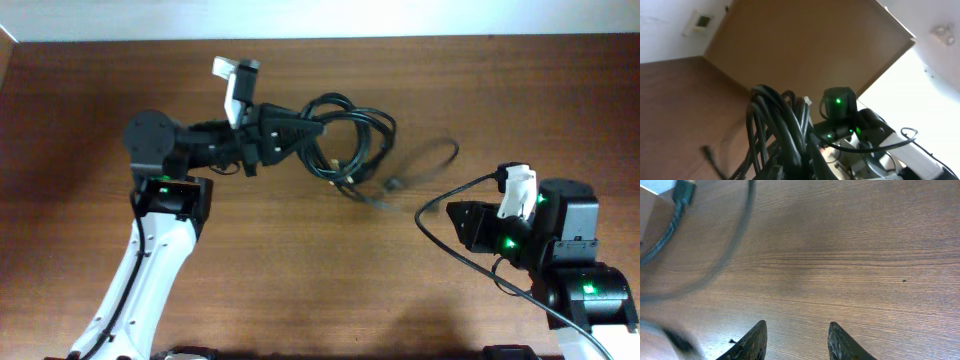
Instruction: Untangle cables
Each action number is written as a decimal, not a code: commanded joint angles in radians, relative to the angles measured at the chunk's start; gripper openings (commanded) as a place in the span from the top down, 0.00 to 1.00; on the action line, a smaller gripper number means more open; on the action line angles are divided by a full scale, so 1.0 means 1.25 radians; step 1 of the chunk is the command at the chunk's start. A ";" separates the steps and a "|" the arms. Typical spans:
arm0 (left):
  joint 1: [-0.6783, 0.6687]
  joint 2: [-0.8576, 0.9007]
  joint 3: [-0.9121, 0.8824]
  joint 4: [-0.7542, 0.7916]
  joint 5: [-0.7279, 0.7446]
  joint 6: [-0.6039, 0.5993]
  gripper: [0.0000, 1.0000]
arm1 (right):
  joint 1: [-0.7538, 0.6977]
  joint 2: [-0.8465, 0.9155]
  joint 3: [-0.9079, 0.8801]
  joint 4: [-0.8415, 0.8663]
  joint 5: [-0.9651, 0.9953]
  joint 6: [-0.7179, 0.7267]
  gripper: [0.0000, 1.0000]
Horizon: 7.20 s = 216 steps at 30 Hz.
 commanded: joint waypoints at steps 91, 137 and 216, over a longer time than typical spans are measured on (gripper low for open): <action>-0.443 -0.023 0.017 -0.601 0.019 0.908 1.00 | -0.001 -0.073 -0.001 0.082 -0.408 -0.511 0.96; -0.349 -0.023 0.017 -0.840 -0.404 0.432 1.00 | -0.002 -0.073 -0.001 0.060 -0.363 -0.400 0.96; -0.428 -0.023 0.017 -0.687 -0.664 0.243 1.00 | -0.001 0.063 -0.001 0.127 -0.195 0.259 0.19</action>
